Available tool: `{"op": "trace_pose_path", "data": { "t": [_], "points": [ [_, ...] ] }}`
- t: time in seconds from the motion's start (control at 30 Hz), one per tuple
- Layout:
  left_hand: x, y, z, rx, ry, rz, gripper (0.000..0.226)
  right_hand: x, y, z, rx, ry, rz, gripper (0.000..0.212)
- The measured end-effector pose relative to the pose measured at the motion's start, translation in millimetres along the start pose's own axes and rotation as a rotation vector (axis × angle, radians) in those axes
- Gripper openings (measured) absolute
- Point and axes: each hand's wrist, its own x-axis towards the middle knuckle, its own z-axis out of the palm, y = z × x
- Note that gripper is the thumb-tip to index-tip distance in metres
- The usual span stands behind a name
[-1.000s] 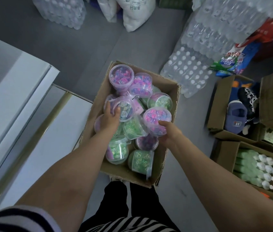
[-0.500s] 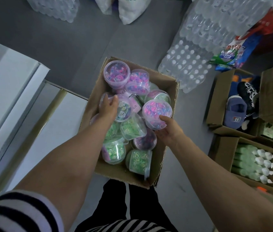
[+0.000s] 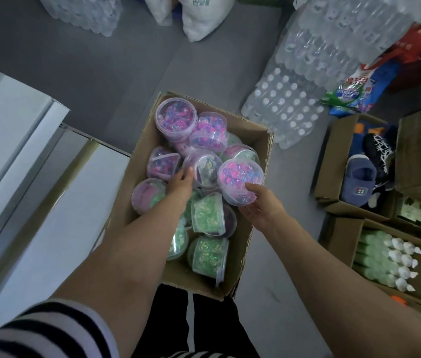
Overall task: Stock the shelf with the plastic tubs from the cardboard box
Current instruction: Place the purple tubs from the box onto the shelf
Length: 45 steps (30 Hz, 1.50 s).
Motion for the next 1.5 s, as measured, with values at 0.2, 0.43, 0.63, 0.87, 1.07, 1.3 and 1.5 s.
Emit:
{"op": "trace_pose_path", "data": {
  "t": [0.2, 0.43, 0.63, 0.87, 1.07, 1.3, 1.5],
  "points": [
    [8, 3, 3, -0.19, 0.068, -0.105, 0.09, 0, -2, -7, 0.021, -0.029, 0.01, 0.043],
    [33, 5, 17, -0.281, -0.007, -0.137, 0.116, 3, -5, -13, 0.043, -0.048, 0.033, 0.021],
    [16, 24, 13, -0.326, 0.015, -0.107, 0.061, 4, -10, -16, 0.088, -0.05, 0.071, 0.02],
    [3, 21, 4, -0.459, 0.081, -0.053, 0.015, -7, -15, -19, 0.088, -0.034, 0.043, 0.032],
    [-23, 30, -26, -0.366, 0.184, 0.232, 0.018, -27, -11, -19, 0.13, -0.053, 0.026, 0.024],
    [-73, 26, -75, -0.236, 0.229, 0.376, 0.018, -51, 7, -10, 0.183, -0.096, 0.016, 0.013],
    [-102, 5, -96, -0.335, 0.144, 0.237, 0.018, -64, 36, 1, 0.101, -0.073, -0.022, 0.049]
  ]
}}
